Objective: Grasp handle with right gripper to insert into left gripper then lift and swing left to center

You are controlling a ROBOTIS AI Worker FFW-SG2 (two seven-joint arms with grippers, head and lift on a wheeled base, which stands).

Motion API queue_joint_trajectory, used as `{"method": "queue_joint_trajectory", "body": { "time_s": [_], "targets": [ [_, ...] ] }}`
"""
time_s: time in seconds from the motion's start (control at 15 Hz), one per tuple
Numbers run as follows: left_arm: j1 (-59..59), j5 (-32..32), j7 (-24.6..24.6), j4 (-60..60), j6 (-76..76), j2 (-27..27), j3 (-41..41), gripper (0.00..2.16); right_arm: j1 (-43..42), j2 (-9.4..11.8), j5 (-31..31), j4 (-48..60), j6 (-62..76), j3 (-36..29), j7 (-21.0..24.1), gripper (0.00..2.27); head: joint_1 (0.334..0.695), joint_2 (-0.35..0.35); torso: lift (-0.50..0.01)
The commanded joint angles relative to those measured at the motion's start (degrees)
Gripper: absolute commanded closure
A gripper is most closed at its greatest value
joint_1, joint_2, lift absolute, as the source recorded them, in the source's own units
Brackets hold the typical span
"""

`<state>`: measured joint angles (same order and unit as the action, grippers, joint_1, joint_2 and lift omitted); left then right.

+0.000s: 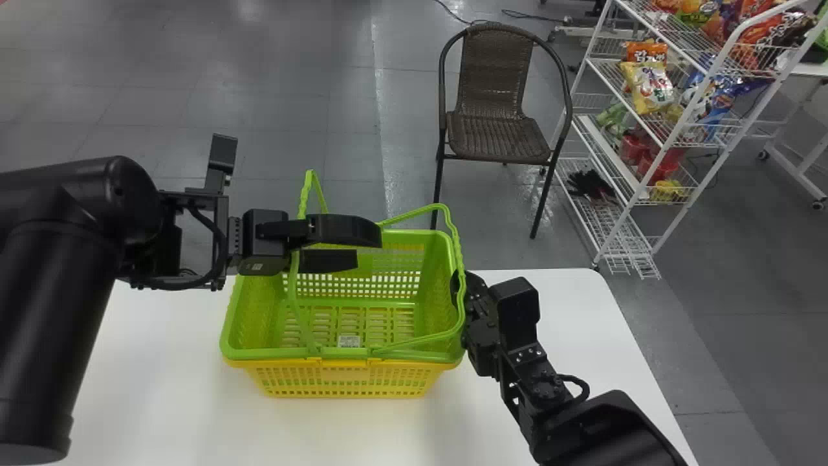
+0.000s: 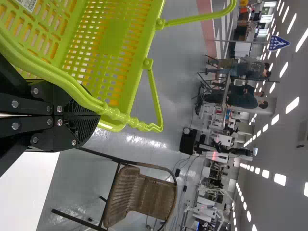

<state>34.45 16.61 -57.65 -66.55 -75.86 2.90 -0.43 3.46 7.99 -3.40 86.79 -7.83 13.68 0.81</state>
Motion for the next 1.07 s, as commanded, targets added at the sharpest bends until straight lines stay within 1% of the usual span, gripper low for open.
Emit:
{"method": "queue_joint_trajectory", "body": {
  "time_s": [0.0,0.2,0.6,1.0],
  "targets": [
    [0.00,-0.08,-0.01,0.01,-0.21,-0.26,-0.09,0.14,-0.48,-0.26,-0.03,0.22,-0.22,0.73,0.15,1.97,0.695,-0.130,0.000],
    [-0.09,-0.08,-0.01,-0.08,-0.56,-0.17,-0.01,0.14,-0.56,-0.70,0.15,1.72,-0.57,1.00,0.15,1.97,0.695,-0.122,0.000],
    [-0.27,0.00,0.43,-0.08,-0.21,-0.17,0.08,0.14,-0.56,-0.70,-0.03,2.68,-0.75,2.76,0.42,1.97,0.695,-0.105,0.000],
    [-0.27,0.00,1.58,-0.08,1.72,-0.53,0.43,0.14,-1.53,-1.49,-0.47,3.04,-1.63,4.69,0.59,1.97,0.695,-0.083,0.000]
  ]
}}
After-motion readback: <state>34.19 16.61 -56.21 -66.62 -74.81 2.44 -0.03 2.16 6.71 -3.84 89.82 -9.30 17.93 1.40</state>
